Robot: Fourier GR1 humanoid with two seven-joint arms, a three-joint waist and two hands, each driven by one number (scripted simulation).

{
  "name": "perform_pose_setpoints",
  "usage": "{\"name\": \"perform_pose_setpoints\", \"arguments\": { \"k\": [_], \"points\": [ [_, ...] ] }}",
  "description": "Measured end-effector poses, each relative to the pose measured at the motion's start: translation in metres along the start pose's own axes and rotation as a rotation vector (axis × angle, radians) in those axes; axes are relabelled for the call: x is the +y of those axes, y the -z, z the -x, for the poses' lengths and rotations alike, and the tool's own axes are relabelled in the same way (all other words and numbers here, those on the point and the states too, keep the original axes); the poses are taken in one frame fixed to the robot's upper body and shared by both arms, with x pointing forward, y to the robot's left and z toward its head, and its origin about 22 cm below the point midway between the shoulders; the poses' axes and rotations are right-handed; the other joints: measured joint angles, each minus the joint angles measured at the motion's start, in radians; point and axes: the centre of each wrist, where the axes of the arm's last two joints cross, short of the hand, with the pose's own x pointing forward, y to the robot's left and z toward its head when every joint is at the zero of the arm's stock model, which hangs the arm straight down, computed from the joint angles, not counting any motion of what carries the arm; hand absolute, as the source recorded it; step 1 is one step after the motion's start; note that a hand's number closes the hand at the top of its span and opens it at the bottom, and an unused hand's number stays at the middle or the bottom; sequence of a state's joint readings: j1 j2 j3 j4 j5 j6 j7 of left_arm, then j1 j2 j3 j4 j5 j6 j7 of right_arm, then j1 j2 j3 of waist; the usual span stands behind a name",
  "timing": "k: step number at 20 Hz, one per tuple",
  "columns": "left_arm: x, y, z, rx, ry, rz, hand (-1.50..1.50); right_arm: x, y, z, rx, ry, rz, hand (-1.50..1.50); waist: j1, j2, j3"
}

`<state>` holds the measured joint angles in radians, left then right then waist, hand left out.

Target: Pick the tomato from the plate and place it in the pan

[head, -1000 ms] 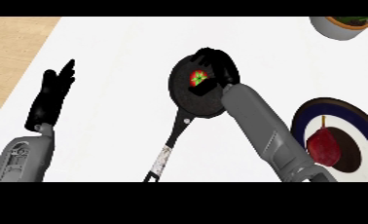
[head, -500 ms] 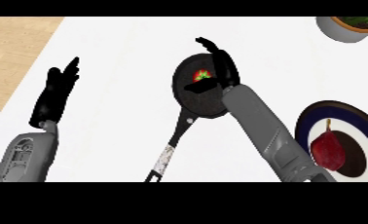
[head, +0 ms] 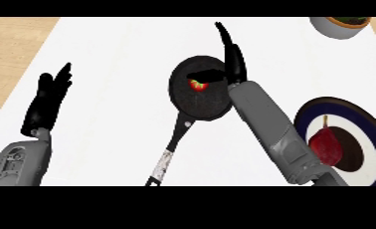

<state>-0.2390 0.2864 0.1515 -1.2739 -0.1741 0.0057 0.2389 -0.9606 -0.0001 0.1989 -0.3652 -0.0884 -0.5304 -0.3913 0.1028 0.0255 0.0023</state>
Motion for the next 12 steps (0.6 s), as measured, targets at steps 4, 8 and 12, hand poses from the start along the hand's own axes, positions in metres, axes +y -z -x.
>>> {"name": "perform_pose_setpoints", "arguments": {
  "k": [4,8,12],
  "points": [
    [0.012,-0.006,0.013,0.027,-0.009,-0.027,0.00,-0.015,0.007,0.005,0.022,0.025,0.045,-1.50,-0.041,-0.009,-0.001],
    [0.017,-0.009,0.020,0.050,-0.021,-0.058,0.00,-0.060,0.012,0.025,0.031,0.051,0.084,-1.50,-0.074,-0.017,-0.002],
    [0.026,-0.013,0.029,0.059,-0.018,-0.071,0.00,-0.109,0.011,0.043,0.025,0.079,0.094,-1.50,-0.092,-0.022,-0.002]
  ]
}}
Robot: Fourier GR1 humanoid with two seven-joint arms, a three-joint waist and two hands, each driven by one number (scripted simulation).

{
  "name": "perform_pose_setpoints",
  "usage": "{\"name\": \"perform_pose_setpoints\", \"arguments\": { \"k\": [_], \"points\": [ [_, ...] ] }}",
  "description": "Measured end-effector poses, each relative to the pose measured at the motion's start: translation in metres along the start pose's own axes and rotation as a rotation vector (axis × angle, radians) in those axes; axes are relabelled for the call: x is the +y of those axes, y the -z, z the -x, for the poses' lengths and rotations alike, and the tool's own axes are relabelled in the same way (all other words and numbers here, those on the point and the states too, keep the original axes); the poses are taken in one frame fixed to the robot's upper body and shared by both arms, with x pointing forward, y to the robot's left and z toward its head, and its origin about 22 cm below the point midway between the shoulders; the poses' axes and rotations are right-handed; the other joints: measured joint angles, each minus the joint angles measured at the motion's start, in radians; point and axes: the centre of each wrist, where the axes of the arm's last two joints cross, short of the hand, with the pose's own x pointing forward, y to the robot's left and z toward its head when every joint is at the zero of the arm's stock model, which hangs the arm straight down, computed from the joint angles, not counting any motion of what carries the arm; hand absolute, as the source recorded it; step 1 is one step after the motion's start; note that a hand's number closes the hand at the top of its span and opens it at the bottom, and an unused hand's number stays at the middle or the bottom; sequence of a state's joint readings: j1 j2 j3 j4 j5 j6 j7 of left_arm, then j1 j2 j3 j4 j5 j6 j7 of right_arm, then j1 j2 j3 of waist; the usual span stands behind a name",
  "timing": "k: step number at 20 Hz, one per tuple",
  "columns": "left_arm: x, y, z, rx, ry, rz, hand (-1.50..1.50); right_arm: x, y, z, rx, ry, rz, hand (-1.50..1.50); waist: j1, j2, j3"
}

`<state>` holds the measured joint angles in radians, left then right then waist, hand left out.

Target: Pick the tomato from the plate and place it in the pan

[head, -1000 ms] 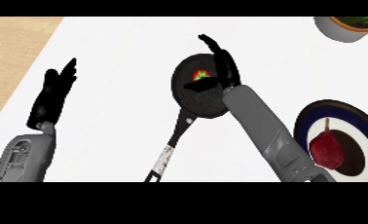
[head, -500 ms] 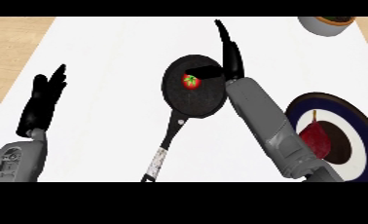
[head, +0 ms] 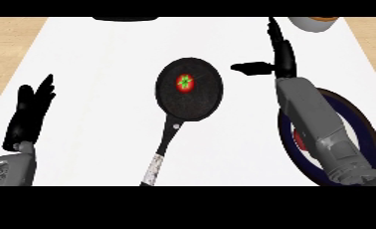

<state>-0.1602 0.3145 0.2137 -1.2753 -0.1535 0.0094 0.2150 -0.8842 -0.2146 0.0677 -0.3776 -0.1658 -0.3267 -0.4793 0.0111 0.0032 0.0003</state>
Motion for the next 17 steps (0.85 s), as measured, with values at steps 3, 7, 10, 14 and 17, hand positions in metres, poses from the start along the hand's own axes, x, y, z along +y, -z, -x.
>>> {"name": "perform_pose_setpoints", "arguments": {
  "k": [3,7,10,14,17],
  "points": [
    [0.004,0.000,0.003,0.012,-0.006,-0.011,0.00,-0.044,-0.002,0.011,-0.002,0.009,-0.019,-1.50,-0.010,-0.003,0.000],
    [0.001,-0.003,0.002,0.010,-0.009,-0.010,0.00,-0.095,-0.010,0.022,0.000,0.011,-0.044,-1.50,-0.012,-0.004,0.000],
    [-0.004,-0.005,0.002,0.011,-0.007,-0.008,0.00,-0.126,-0.017,0.026,-0.002,0.006,-0.065,-1.50,-0.012,-0.004,0.000],
    [-0.002,-0.008,-0.001,0.009,-0.003,-0.006,0.00,-0.175,-0.027,0.030,-0.003,-0.010,-0.078,-1.50,-0.009,-0.003,0.000],
    [-0.001,-0.004,0.000,0.005,-0.001,-0.007,0.00,-0.199,-0.035,0.032,-0.012,-0.019,-0.090,-1.50,-0.008,-0.002,0.000]
  ]
}}
